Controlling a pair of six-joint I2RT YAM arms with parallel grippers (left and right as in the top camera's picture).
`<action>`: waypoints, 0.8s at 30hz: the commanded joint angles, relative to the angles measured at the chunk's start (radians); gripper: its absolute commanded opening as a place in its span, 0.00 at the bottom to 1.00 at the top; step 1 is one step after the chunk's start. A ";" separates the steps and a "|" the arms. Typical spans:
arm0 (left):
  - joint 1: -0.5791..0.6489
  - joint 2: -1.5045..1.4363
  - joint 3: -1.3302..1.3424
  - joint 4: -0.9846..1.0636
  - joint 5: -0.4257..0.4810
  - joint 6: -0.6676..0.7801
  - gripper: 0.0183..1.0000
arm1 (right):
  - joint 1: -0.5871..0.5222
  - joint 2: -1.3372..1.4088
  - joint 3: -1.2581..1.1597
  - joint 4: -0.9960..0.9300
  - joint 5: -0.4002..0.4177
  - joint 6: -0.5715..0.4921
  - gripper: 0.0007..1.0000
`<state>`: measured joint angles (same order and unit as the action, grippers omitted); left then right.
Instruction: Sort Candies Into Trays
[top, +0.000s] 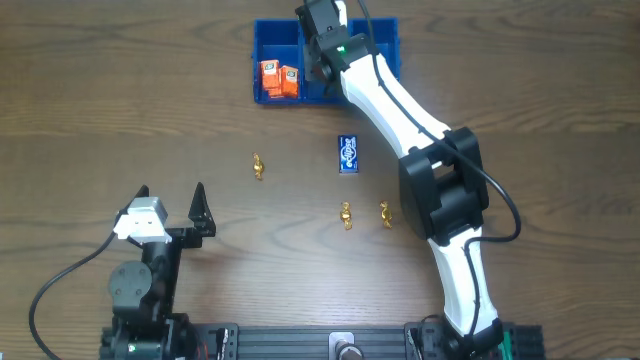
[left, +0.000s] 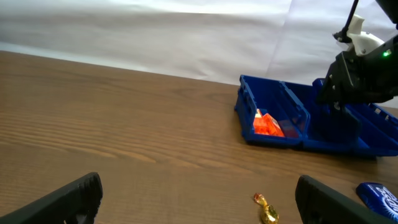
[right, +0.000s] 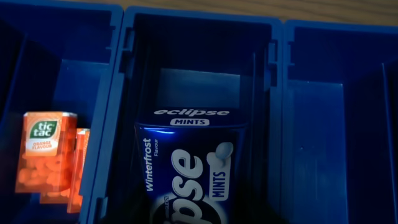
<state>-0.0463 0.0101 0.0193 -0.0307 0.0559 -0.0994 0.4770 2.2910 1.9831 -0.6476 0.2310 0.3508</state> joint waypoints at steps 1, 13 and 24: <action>0.005 -0.006 -0.014 -0.043 0.009 0.014 1.00 | -0.013 -0.009 0.016 0.009 -0.029 0.001 0.67; 0.005 -0.006 -0.014 -0.043 0.008 0.014 1.00 | -0.013 -0.153 0.150 -0.220 -0.034 0.016 0.89; 0.005 -0.006 -0.014 -0.043 0.009 0.014 1.00 | -0.008 -0.202 -0.086 -0.463 -0.068 0.113 0.93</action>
<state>-0.0463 0.0101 0.0193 -0.0307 0.0559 -0.0994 0.4770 2.0541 2.0285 -1.1061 0.1825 0.4000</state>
